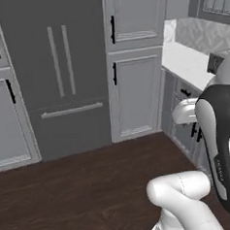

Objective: Gather all objects into one cabinet and sort the glasses and bowls to opposite sides.

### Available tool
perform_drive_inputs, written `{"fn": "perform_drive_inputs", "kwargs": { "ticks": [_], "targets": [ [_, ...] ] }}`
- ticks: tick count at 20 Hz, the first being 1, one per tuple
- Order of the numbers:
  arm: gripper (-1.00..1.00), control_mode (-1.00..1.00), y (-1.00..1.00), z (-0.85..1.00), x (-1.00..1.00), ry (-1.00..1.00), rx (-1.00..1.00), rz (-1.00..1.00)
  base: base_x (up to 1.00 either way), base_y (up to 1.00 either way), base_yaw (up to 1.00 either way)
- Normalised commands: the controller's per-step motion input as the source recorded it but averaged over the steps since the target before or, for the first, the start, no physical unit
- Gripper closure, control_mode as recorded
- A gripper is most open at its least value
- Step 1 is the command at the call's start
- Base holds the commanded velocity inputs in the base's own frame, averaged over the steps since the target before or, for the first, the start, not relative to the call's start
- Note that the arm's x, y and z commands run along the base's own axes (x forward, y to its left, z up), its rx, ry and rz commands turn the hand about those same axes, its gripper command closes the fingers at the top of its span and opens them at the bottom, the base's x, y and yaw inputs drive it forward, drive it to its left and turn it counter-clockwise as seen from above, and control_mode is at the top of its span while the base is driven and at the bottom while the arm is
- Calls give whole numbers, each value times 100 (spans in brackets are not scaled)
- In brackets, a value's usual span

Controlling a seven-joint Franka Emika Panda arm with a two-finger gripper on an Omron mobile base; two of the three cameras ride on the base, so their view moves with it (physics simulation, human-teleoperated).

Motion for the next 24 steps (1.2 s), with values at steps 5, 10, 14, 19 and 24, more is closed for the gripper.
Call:
{"fn": "perform_drive_inputs", "kwargs": {
  "ticks": [5,10,14,19,24],
  "targets": [
    [-100,100,0,0,0,0,0,0,0,14,87],
    [-100,100,0,0,0,0,0,0,0,3,86],
    [-100,100,0,0,0,0,0,0,4,-8,73],
    [-100,100,0,0,0,0,0,0,46,-65,47],
    [-100,100,0,0,0,0,0,0,76,-70,42]
  ]
}}
